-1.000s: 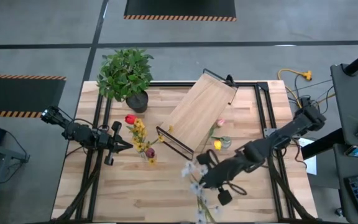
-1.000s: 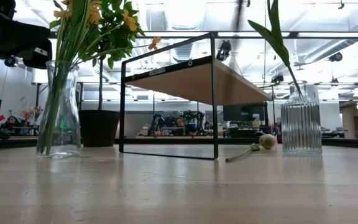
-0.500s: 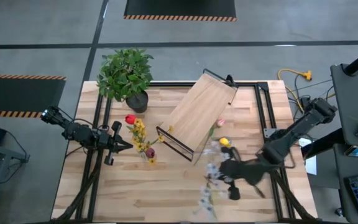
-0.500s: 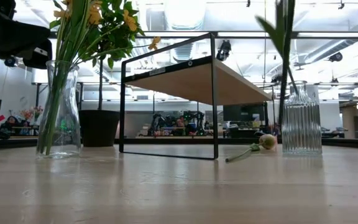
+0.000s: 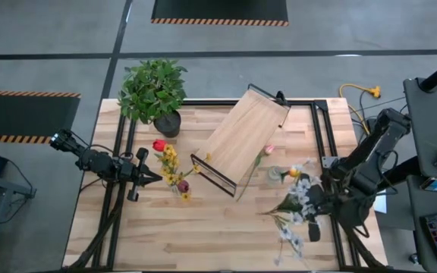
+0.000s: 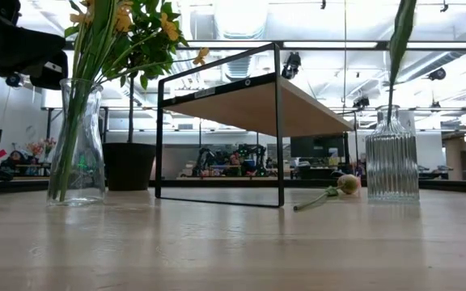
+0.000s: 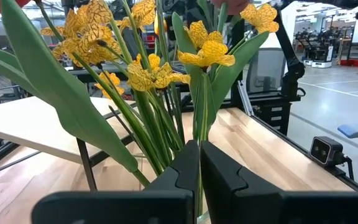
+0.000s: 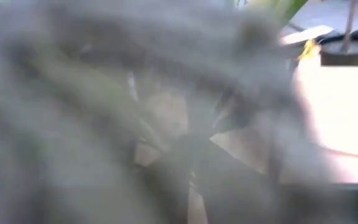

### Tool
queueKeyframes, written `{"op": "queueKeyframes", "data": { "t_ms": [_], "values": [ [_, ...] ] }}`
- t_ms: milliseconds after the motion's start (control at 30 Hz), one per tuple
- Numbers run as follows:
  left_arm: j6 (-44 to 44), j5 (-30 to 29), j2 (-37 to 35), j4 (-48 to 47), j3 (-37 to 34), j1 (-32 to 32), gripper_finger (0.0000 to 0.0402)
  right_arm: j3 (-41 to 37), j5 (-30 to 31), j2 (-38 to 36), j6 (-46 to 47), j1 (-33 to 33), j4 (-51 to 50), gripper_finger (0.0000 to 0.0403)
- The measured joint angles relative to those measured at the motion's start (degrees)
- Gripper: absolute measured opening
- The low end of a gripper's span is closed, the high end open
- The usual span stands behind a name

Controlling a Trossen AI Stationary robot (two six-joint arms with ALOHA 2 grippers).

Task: Pick and place flowers into a vace then onto a shelf
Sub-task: Put the white flowers into the right transparent vase

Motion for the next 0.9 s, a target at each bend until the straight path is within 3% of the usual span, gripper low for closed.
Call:
{"op": "queueKeyframes", "data": {
  "t_ms": [400, 600, 733, 900],
  "values": [
    [0.02, 0.00, 0.00, 0.00, -0.02, -0.02, 0.0000, 10.03, 3.90, 1.25, -12.09, -1.42, 0.56, 0.0012],
    [0.00, 0.00, -0.01, 0.02, -0.02, -0.01, 0.0000, 16.55, 11.10, 0.93, -21.40, -1.42, -2.98, 0.0012],
    [0.00, 0.00, -0.01, 0.02, -0.02, -0.01, 0.0000, 19.51, 19.11, -0.52, -18.44, -1.42, -12.92, 0.0012],
    [0.00, 0.00, -0.01, 0.02, -0.02, -0.01, 0.0000, 20.76, 24.82, -4.01, -10.07, -1.43, -24.31, 0.0012]
  ]
}}
